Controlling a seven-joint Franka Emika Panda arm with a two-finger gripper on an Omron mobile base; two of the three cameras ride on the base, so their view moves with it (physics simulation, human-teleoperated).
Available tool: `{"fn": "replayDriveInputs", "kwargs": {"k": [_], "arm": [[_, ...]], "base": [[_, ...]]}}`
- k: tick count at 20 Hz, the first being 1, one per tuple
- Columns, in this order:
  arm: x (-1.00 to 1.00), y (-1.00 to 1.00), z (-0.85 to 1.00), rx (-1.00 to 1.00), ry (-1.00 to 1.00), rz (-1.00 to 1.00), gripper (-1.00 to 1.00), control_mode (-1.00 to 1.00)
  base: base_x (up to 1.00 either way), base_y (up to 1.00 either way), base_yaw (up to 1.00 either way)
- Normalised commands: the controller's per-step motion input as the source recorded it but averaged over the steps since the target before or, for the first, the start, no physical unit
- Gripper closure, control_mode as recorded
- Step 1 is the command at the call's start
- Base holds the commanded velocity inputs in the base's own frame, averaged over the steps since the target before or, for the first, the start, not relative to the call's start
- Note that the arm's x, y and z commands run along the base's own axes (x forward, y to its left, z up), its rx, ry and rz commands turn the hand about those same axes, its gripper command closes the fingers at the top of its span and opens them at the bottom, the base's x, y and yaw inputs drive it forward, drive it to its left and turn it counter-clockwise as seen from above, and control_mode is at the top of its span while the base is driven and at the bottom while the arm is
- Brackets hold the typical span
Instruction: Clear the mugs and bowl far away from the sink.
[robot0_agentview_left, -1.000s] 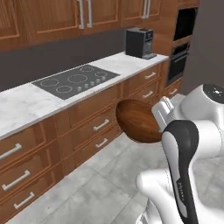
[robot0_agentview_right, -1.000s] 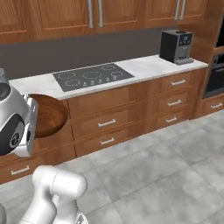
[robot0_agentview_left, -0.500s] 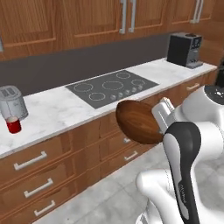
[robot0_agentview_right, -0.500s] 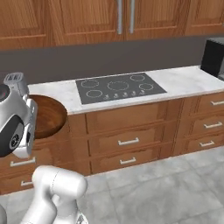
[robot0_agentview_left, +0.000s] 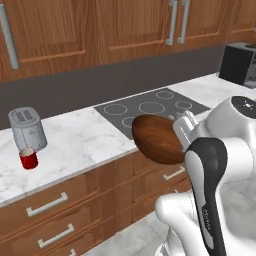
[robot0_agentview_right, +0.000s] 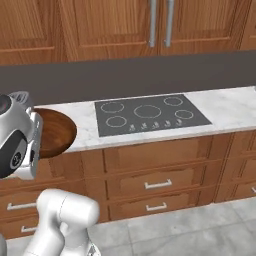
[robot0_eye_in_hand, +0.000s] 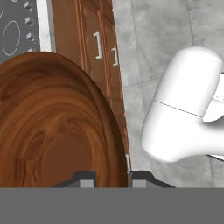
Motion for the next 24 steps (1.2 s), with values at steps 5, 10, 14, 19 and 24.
{"fn": "replayDriveInputs", "kwargs": {"k": [5, 10, 14, 19, 24], "arm": [[0.0, 0.0, 0.0, 0.0, 0.0, 0.0, 1.0, 1.0], [0.0, 0.0, 0.0, 0.0, 0.0, 0.0, 1.0, 1.0], [0.0, 0.0, 0.0, 0.0, 0.0, 0.0, 1.0, 1.0], [0.0, 0.0, 0.0, 0.0, 0.0, 0.0, 1.0, 1.0], [0.0, 0.0, 0.0, 0.0, 0.0, 0.0, 1.0, 1.0]], "base": [[0.32, -0.19, 0.23], [0.25, -0.28, 0.29], [0.34, -0.32, 0.28], [0.72, -0.46, 0.18], [0.78, -0.07, 0.04]]}}
